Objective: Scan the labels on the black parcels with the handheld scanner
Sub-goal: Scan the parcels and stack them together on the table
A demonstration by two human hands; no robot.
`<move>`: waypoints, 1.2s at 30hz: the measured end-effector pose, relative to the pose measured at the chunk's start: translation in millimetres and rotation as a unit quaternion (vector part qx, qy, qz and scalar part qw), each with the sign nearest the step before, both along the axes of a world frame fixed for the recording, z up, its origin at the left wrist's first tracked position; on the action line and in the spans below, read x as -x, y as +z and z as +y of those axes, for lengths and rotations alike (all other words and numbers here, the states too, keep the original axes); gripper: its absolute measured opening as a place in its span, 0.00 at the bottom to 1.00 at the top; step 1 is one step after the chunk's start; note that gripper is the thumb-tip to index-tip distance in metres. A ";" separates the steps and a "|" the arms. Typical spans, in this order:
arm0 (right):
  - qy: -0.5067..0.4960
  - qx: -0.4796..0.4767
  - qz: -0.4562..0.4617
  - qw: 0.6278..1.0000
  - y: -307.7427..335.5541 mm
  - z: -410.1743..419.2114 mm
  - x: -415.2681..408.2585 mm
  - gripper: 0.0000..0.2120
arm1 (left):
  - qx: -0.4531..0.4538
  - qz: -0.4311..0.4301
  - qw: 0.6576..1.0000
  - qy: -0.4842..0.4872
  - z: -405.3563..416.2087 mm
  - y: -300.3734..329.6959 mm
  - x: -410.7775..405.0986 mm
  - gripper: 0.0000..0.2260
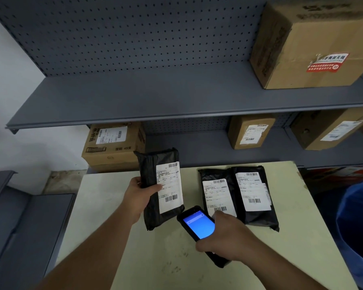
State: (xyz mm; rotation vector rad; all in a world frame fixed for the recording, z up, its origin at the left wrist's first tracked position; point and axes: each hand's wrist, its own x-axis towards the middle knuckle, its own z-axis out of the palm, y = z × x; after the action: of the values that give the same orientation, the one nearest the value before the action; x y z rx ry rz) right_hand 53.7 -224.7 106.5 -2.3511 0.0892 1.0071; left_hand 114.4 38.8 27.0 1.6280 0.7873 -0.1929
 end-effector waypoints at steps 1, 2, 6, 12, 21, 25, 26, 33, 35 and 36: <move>-0.002 0.001 0.000 1.000 -0.6 -2.1 -0.2 0.24 | 0.002 0.001 1.000 -0.001 -2.1 -0.7 -0.6 0.24; -0.004 0.001 0.001 1.000 -1.5 -4.4 -0.2 0.25 | 0.002 0.001 1.000 -0.001 -4.2 -1.8 -1.3 0.24; -0.009 0.001 0.007 1.000 -4.6 -13.1 -0.8 0.26 | 0.004 0.001 1.000 -0.005 -12.6 -5.1 -4.4 0.25; -0.024 -0.002 0.009 1.000 -8.1 -30.5 -2.3 0.26 | 0.007 -0.002 1.000 -0.013 -31.3 -7.7 -10.3 0.25; -0.070 -0.015 0.014 0.997 -9.3 -65.3 -2.0 0.24 | 0.035 0.002 0.999 -0.016 -66.5 -12.6 -23.2 0.28; -0.089 -0.018 0.007 0.996 -9.3 -83.3 -1.8 0.24 | 0.058 0.010 0.998 -0.038 -90.1 -13.7 -29.3 0.26; -0.095 -0.022 0.007 0.995 -9.4 -88.9 -2.1 0.24 | 0.064 0.013 0.997 -0.047 -97.8 -14.2 -30.7 0.25; -0.134 -0.023 0.003 0.991 -10.6 -127.3 -6.7 0.25 | 0.094 0.049 0.989 -0.100 -152.0 -21.3 -36.8 0.09; -0.148 -0.021 0.001 0.989 -12.4 -139.6 -8.1 0.25 | 0.102 0.059 0.986 -0.114 -169.0 -24.6 -39.8 0.10; -0.153 -0.020 0.000 0.988 -13.1 -145.1 -8.3 0.26 | 0.107 0.063 0.985 -0.116 -176.7 -26.8 -40.8 0.13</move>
State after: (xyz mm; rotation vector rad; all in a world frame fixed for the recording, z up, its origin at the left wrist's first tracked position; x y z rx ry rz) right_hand 62.1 -369.8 93.4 -2.2142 0.4139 0.8488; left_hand 155.2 -137.9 0.3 1.5113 0.6466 -0.5336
